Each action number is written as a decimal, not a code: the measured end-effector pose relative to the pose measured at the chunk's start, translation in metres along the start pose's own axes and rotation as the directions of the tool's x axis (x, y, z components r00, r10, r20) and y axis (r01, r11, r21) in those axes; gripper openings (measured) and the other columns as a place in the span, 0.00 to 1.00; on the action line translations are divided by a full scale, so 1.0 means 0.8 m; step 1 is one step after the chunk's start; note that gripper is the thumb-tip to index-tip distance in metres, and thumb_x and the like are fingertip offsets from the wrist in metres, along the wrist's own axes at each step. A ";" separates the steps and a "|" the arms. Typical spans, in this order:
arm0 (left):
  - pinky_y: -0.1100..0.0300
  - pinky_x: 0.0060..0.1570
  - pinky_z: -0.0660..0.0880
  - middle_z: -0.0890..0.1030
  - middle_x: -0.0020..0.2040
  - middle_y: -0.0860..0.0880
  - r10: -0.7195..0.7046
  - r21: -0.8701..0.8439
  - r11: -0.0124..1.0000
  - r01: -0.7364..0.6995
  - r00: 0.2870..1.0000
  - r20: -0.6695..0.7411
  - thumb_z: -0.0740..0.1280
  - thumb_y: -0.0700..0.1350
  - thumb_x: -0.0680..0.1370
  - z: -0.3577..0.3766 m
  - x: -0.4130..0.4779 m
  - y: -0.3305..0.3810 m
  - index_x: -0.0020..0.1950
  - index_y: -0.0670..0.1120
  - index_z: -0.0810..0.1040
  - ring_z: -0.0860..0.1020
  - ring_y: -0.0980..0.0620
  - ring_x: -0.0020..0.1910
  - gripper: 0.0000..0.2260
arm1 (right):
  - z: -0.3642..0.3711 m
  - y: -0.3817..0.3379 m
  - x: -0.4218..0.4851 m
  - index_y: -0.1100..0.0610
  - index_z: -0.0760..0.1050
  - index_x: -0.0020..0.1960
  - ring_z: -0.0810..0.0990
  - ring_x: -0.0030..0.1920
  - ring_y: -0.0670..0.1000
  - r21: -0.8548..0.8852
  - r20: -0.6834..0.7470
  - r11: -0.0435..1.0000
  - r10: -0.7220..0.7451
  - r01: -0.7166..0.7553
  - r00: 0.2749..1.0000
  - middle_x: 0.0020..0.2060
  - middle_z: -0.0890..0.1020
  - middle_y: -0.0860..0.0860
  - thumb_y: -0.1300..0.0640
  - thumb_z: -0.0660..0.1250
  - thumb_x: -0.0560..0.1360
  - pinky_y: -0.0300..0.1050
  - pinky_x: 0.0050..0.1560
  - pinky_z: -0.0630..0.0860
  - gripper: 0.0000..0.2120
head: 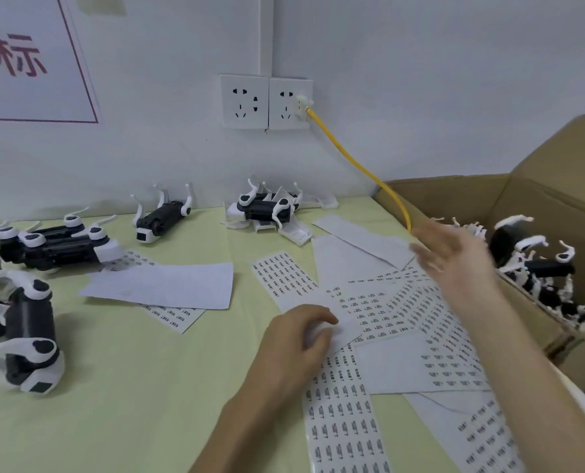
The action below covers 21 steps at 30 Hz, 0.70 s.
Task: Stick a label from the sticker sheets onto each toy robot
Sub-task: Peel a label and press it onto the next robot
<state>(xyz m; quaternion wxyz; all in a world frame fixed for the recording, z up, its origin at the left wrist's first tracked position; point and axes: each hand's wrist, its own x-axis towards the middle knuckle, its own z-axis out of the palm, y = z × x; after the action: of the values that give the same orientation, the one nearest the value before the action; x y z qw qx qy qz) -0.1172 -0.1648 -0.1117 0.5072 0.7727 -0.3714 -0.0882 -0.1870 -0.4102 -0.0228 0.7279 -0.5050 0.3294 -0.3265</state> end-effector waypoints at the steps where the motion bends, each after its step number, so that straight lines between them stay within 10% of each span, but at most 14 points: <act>1: 0.68 0.54 0.73 0.83 0.56 0.66 -0.018 -0.094 0.995 0.016 1.000 -0.015 0.66 0.43 0.81 -0.002 -0.001 0.003 0.54 0.56 0.85 0.79 0.67 0.57 0.10 | 0.022 0.014 -0.019 0.57 0.81 0.61 0.87 0.46 0.52 -0.100 0.100 0.994 -0.026 0.037 0.995 0.53 0.87 0.53 0.55 0.62 0.82 0.44 0.49 0.78 0.13; 5: 0.64 0.57 0.74 0.86 0.52 0.61 -0.113 -0.248 0.967 0.051 0.964 -0.242 0.65 0.36 0.81 -0.036 0.006 0.011 0.51 0.53 0.86 0.81 0.63 0.58 0.14 | 0.094 0.083 -0.073 0.46 0.81 0.63 0.82 0.58 0.42 -0.489 0.506 0.777 -0.118 0.397 0.854 0.61 0.83 0.44 0.57 0.66 0.81 0.45 0.62 0.76 0.13; 10: 0.59 0.63 0.70 0.84 0.61 0.56 -0.162 0.198 0.945 0.260 0.899 -0.408 0.69 0.40 0.80 -0.127 0.017 0.017 0.60 0.50 0.84 0.77 0.53 0.64 0.11 | 0.102 0.148 -0.083 0.42 0.68 0.76 0.58 0.78 0.44 -0.689 0.698 0.214 -0.062 0.693 0.713 0.79 0.63 0.44 0.46 0.62 0.82 0.46 0.77 0.46 0.23; 14: 0.41 0.68 0.65 0.78 0.70 0.44 -0.021 0.536 0.702 0.469 0.766 -0.643 0.75 0.46 0.75 -0.243 0.001 0.010 0.65 0.51 0.82 0.72 0.38 0.70 0.18 | 0.100 0.155 -0.080 0.43 0.70 0.75 0.58 0.78 0.44 -0.682 0.708 0.184 -0.078 0.708 0.702 0.79 0.63 0.44 0.46 0.62 0.82 0.44 0.76 0.46 0.22; 21: 0.38 0.65 0.73 0.72 0.72 0.34 -0.486 0.518 0.421 0.744 0.668 -0.564 0.78 0.57 0.74 -0.370 0.001 -0.054 0.80 0.47 0.67 0.72 0.30 0.68 0.39 | 0.101 0.154 -0.079 0.42 0.71 0.74 0.59 0.78 0.44 -0.690 0.701 0.182 -0.076 0.701 0.709 0.78 0.64 0.42 0.46 0.63 0.81 0.43 0.76 0.47 0.21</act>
<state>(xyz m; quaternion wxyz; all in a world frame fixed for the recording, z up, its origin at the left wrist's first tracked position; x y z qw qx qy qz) 0.0563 0.0561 -0.0088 0.1480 0.9885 0.0306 0.0110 -0.1402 -0.2832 -0.1088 0.2320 -0.9625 0.0940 -0.1042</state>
